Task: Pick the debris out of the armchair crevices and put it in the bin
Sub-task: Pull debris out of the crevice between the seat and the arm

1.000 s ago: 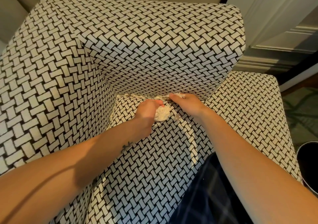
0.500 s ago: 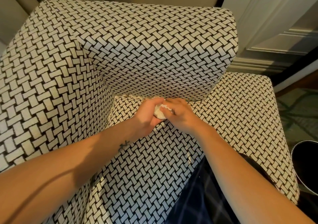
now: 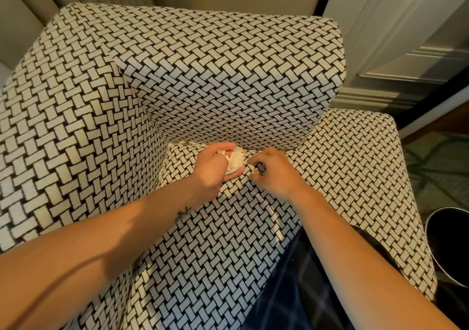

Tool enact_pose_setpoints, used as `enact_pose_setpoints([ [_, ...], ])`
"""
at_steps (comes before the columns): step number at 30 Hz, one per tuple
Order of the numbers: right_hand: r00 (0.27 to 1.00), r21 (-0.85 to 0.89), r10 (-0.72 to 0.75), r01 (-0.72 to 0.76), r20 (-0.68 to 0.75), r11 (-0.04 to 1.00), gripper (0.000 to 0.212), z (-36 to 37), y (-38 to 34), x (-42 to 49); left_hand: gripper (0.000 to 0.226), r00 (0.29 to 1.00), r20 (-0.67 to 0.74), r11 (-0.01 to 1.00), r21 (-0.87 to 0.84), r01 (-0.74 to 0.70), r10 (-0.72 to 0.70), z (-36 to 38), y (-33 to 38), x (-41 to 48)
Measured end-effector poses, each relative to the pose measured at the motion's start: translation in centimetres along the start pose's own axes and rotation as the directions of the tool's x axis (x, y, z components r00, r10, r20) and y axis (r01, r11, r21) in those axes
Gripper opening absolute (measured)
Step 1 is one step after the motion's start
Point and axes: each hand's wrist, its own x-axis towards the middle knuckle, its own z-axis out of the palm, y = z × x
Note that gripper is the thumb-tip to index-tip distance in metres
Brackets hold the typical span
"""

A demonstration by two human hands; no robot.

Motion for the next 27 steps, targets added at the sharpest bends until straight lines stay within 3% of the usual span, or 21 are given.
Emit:
enact_pose_setpoints([
  [3, 0.999, 0.018, -0.007, 0.008, -0.045, 1.000, 0.027, 0.3, -0.2, 0.2, 0.047, 0.999, -0.031, 0.999, 0.007, 0.037, -0.037, 0.1, 0.1, -0.2],
  [8, 0.999, 0.064, 0.037, -0.036, -0.005, 0.997, 0.015, 0.3, -0.6, -0.1, 0.044, 1.000, -0.018, 1.000, 0.010, 0.007, -0.007, 0.6, 0.6, -0.9],
  [11, 0.996, 0.276, 0.026, -0.003, -0.082, 0.961, 0.012, -0.1, -1.4, -0.7, 0.043, 0.998, 0.001, 0.998, 0.018, -0.058, 0.058, 1.0, 1.2, -1.4],
  [14, 0.957, 0.522, 0.039, 0.122, -0.287, 0.844, 0.015, -1.3, -2.8, -1.4, 0.042, 0.985, -0.014, 0.984, 0.031, -0.173, 0.173, 1.6, 3.2, -2.2],
  [17, 0.916, 0.645, 0.080, 0.212, -0.392, 0.734, 0.020, -2.8, -4.1, -2.2, 0.040, 0.966, 0.001, 0.965, 0.044, -0.260, 0.260, 2.0, 5.0, -2.9],
  [21, 0.888, 0.673, 0.070, 0.290, -0.454, 0.681, 0.019, -5.0, -5.5, -3.1, 0.040, 0.951, 0.067, 0.952, 0.027, -0.304, 0.301, 2.4, 6.2, -4.1],
  [24, 0.859, 0.633, 0.047, 0.338, -0.510, 0.697, 0.010, -6.9, -6.3, -3.8, 0.040, 0.935, 0.101, 0.939, 0.021, -0.344, 0.340, 2.6, 7.3, -4.7],
  [27, 0.838, 0.608, 0.020, 0.379, -0.545, 0.698, 0.014, -8.8, -7.3, -4.3, 0.041, 0.894, 0.091, 0.893, 0.067, -0.445, 0.438, 2.6, 8.3, -5.2],
])
